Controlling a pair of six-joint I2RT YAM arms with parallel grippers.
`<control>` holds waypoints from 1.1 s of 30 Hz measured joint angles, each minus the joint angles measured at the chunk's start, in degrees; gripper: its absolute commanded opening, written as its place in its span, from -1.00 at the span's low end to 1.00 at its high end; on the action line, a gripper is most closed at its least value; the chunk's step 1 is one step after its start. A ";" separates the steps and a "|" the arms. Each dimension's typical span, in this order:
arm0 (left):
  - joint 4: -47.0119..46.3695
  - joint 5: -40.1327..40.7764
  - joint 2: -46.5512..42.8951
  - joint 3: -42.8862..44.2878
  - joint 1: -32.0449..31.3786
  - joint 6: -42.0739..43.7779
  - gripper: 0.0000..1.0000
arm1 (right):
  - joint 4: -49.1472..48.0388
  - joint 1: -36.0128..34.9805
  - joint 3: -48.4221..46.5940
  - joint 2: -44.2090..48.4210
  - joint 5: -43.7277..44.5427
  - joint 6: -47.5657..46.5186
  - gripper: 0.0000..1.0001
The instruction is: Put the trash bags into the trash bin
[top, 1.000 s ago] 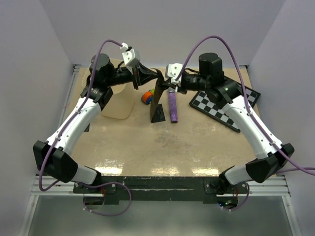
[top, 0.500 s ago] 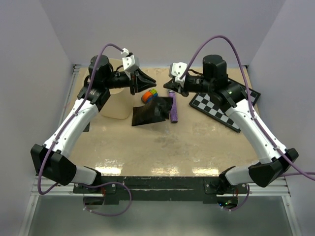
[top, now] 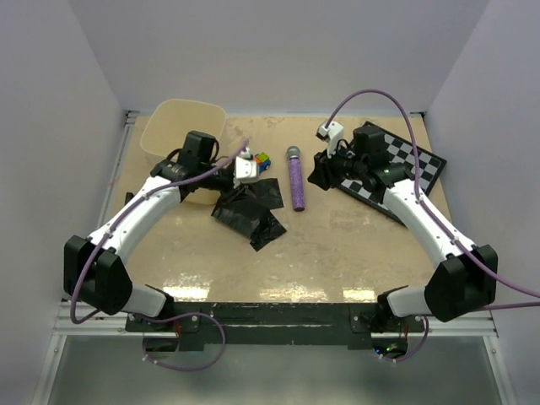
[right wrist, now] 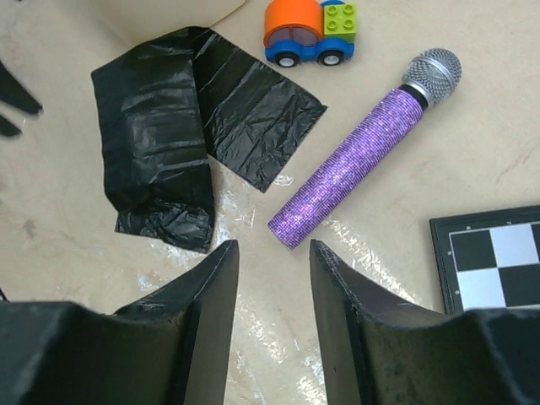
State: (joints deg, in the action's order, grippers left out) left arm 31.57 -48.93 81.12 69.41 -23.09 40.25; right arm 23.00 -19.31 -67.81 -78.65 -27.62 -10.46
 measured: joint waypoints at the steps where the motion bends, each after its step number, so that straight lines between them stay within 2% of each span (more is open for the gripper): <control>1: 3.10 0.28 0.79 0.11 -0.76 5.29 -0.41 | -0.28 0.13 0.17 0.04 0.35 0.81 -0.09; 3: 8.37 1.03 2.91 0.39 -3.15 15.41 -0.30 | -1.01 0.35 0.35 0.20 1.49 2.40 -0.07; 6: 13.14 1.90 7.39 0.59 -7.21 28.22 -0.25 | -2.32 1.42 0.35 0.42 2.67 4.07 -0.04; 10: 16.63 3.61 15.72 1.33 -11.28 40.50 -0.22 | -3.30 3.76 0.11 0.42 3.30 5.22 -0.02; 13: 16.85 6.08 21.49 1.38 -13.31 46.47 -0.21 | -3.37 5.33 -0.94 0.44 4.00 5.49 0.00; 20: 14.67 10.84 26.80 1.36 -14.32 52.17 -0.15 | -3.56 7.08 -1.38 3.06 4.15 5.55 0.01; 28: 10.75 12.52 28.24 1.25 -14.29 52.30 -0.15 | -4.44 8.20 0.04 5.97 3.91 5.88 0.01; 33: 12.31 12.04 30.16 3.58 -14.34 52.43 -0.19 | -4.52 8.52 0.44 5.90 3.61 6.10 0.01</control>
State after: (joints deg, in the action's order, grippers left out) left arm 43.88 -36.88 111.28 72.99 -37.43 92.68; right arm 18.48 -10.79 -67.37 -72.75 -24.01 -4.36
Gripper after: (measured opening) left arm 0.422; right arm 0.505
